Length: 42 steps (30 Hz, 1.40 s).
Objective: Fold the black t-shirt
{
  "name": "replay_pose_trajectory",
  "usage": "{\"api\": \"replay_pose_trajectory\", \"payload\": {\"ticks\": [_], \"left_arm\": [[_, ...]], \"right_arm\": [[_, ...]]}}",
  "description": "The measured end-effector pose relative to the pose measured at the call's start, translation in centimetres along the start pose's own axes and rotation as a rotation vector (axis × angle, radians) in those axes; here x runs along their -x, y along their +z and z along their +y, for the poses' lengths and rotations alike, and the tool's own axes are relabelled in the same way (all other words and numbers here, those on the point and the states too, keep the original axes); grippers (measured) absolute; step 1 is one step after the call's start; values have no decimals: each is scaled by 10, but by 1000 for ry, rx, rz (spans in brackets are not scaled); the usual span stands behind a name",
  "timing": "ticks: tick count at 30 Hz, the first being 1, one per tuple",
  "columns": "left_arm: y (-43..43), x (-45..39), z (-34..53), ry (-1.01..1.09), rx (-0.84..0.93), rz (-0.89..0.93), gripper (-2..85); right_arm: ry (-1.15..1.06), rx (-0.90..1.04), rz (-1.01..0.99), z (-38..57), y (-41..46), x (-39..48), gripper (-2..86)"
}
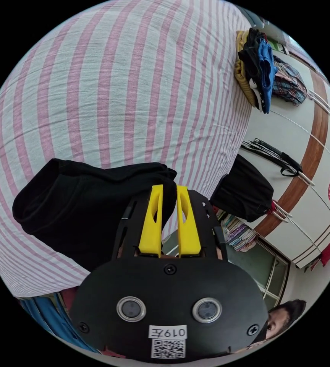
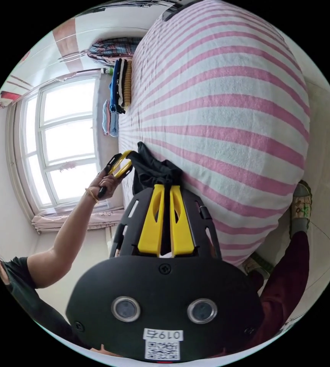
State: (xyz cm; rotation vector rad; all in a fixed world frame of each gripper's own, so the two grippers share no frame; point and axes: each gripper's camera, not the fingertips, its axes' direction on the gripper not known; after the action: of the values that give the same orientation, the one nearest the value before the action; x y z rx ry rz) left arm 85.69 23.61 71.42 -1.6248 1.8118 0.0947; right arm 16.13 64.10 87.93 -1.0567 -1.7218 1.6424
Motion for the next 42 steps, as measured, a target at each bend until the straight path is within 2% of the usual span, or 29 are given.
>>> {"api": "replay_pose_trajectory", "payload": {"ticks": [4,10,15,19,26,32,35,37,40,42], "left_arm": [[11,-22,1,42,9,-78,16],[27,-35,5,55,-14,-99,17],[37,-44,15,67,-41,-120,19],[51,-47,22,56,-25,-136,28],[57,-56,49,150,-2,-41,65],[56,-45,79,204,-20,87,96],[68,-43,84,243,15,144,86],[69,-47,90,266,-9,128,77],[62,-53,106,310,-54,167,65],[49,-61,128,403,-125,118,54]], "right_arm": [[-137,-3,140,-5,-10,34,8],[-297,17,261,-7,-14,81,8],[-238,4,231,-12,-23,89,19],[-155,27,184,-15,-31,87,61],[-220,50,253,-16,-50,123,68],[-463,90,465,-20,-53,193,45],[-745,107,531,-15,-35,250,9],[-946,166,545,-15,-3,291,3],[-1124,265,610,-29,45,321,22],[-1206,318,650,-39,69,336,40]]}}
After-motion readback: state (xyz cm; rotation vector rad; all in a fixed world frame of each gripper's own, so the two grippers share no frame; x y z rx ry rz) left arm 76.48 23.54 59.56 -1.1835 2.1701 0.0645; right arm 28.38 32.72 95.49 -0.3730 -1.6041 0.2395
